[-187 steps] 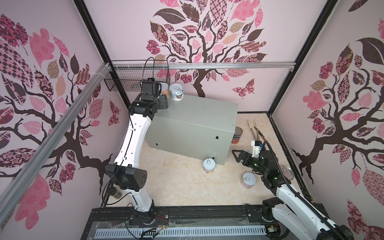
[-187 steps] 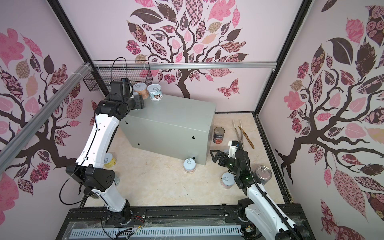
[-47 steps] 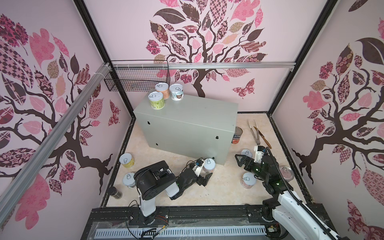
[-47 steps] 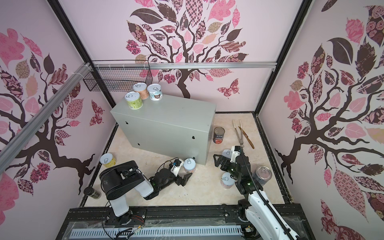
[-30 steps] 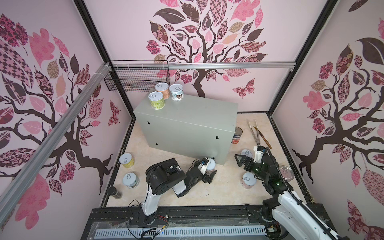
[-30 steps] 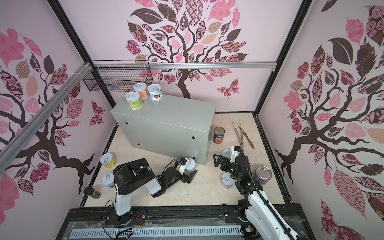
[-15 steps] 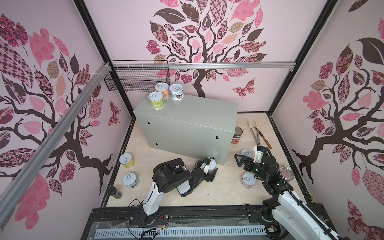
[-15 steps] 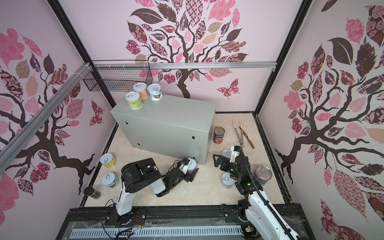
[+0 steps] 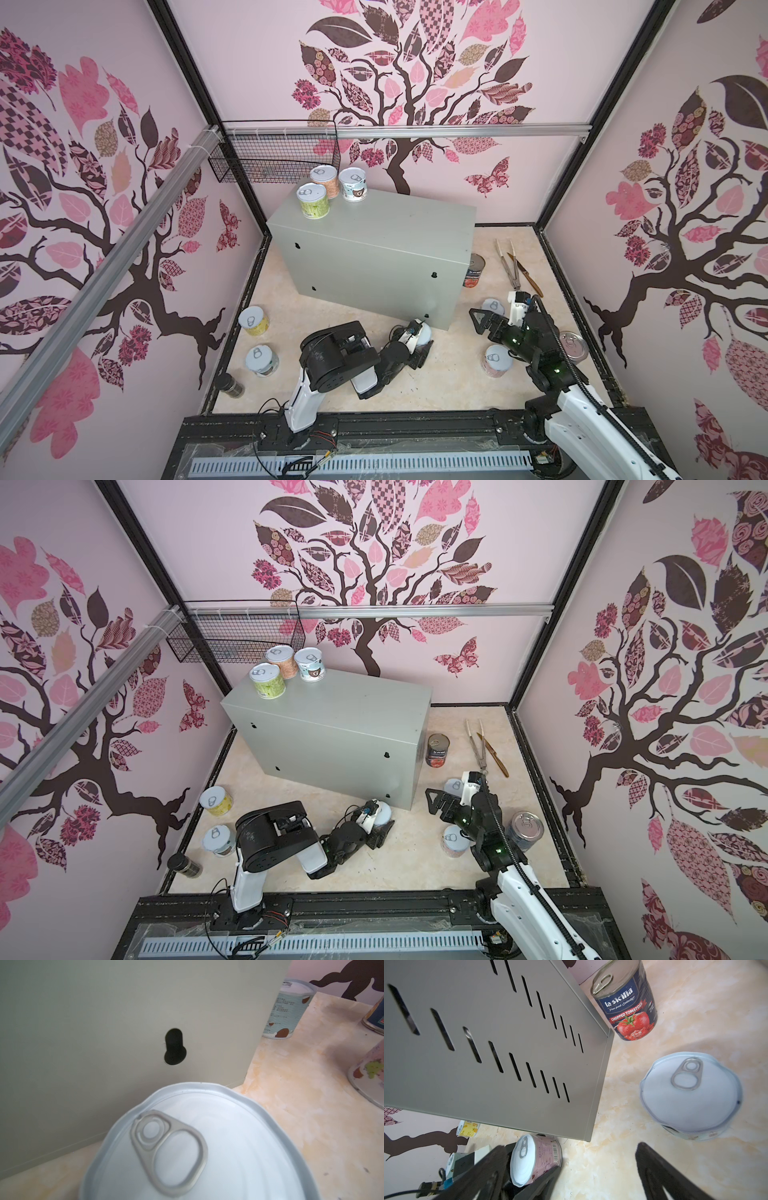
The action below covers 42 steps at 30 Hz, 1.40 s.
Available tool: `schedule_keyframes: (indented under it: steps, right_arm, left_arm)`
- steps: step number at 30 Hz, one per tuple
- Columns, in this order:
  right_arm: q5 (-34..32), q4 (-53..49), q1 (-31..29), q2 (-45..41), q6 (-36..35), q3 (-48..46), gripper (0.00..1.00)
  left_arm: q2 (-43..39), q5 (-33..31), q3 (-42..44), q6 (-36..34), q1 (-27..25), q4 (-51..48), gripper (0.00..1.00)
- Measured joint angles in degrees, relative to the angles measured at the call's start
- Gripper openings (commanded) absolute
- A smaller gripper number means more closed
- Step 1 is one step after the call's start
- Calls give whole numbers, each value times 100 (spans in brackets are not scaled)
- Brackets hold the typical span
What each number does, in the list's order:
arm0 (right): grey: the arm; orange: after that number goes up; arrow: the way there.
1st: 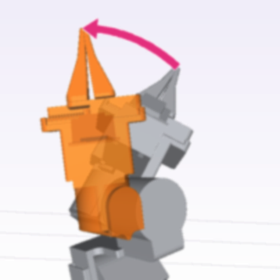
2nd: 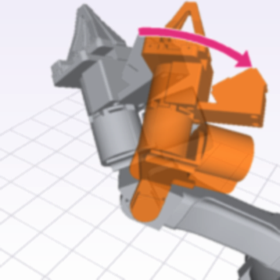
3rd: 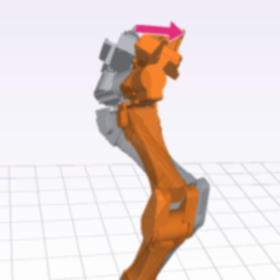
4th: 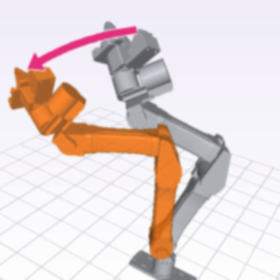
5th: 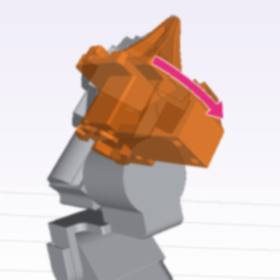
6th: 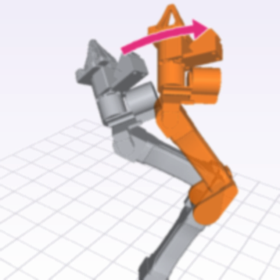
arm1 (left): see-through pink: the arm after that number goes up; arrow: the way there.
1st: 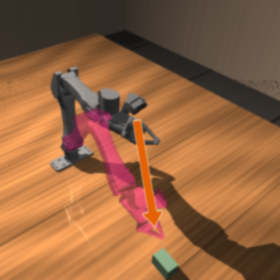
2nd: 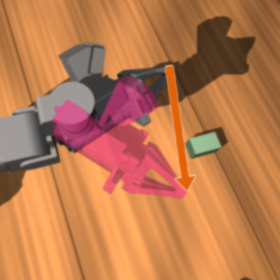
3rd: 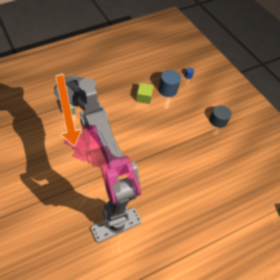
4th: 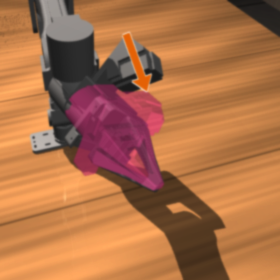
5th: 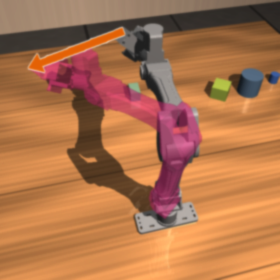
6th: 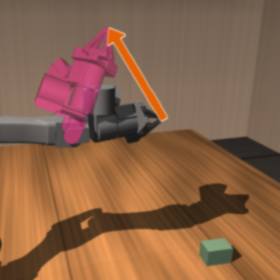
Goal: Place and organize the canned foods onto the counter
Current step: 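Close the left gripper around the pink-labelled white-lidded can, then lift the pink-labelled can with the left gripper up along the cabinet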
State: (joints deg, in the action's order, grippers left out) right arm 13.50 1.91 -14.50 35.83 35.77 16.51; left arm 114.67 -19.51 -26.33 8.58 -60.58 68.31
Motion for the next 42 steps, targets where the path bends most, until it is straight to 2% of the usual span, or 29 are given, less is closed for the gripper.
schedule_keyframes:
  steps: [5,9,15,24,31,36,42]
  right_arm:
    - [11,-74,0,-111,2,-2,100]
    - [28,-133,0,-214,0,-2,100]
    - [90,-267,0,-273,2,-2,100]
    - [227,-435,0,-402,7,-2,100]
    - [284,-553,0,-435,7,0,100]
    - [306,-616,0,-437,15,11,100]
    - [350,-726,0,-420,22,260,100]
  left_arm:
    - [-588,-144,155,-9,-199,-212,73]
    - [-1392,-251,227,2,-337,-717,73]
    - [-3241,-404,162,109,-448,-2468,73]
    - [-5219,-507,-442,251,-450,-4846,74]
    - [-5945,-553,-1333,280,-450,-6583,72]
    - [-6384,-599,-1921,238,-450,-7469,73]
    - [-6371,-673,-2927,127,-415,-8601,76]
